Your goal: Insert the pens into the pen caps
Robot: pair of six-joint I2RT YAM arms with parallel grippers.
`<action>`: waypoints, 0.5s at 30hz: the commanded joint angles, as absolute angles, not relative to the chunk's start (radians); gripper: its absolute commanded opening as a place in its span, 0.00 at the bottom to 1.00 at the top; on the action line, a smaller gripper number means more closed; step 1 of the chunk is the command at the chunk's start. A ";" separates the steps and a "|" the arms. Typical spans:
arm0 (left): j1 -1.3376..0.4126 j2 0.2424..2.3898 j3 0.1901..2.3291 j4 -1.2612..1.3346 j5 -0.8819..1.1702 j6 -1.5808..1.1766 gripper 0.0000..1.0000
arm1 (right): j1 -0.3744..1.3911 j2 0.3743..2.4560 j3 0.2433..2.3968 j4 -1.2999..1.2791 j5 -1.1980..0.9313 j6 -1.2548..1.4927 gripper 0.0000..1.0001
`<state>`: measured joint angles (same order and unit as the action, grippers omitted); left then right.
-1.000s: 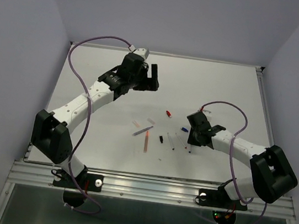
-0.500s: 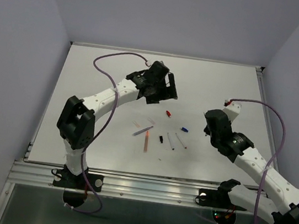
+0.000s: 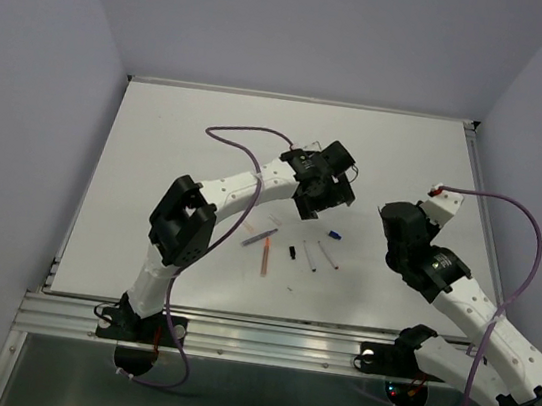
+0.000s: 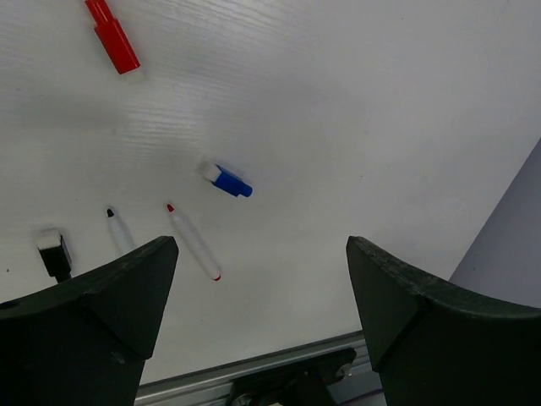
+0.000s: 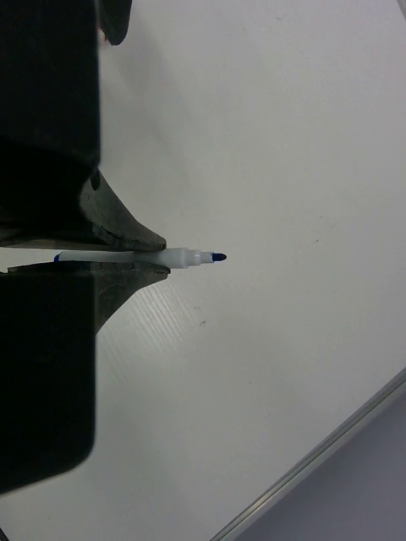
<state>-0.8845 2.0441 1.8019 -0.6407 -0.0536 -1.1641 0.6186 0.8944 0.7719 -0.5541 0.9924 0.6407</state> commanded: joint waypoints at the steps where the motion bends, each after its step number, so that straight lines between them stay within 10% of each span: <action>1: -0.897 2.019 1.825 -0.696 -0.137 -1.316 0.93 | 0.623 0.894 0.788 -0.552 1.074 0.644 0.01; 15: -0.923 2.184 1.893 -0.686 -0.046 -1.400 0.80 | 0.623 0.914 0.779 -0.552 1.083 0.646 0.01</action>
